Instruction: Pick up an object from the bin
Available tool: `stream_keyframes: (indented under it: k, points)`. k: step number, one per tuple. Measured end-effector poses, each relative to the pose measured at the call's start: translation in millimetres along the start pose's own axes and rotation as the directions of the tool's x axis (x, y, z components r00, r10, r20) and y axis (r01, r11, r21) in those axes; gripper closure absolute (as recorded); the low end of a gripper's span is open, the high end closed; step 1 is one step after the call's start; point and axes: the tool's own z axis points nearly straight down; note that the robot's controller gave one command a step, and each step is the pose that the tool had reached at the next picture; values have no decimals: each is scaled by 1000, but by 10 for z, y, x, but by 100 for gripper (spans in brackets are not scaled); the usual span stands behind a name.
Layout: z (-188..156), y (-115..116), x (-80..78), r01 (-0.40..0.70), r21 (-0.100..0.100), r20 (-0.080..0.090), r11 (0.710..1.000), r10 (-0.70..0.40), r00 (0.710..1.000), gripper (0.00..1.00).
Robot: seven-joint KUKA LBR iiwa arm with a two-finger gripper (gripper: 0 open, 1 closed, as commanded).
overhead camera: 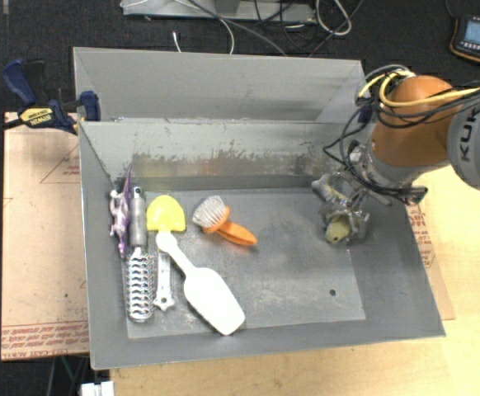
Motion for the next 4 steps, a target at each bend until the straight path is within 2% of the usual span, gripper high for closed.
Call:
stream_keyframes:
  k: [4]
  points:
    - [-390, 6, -25, -3, 4, 4, 1000, 3, 1000, 100]
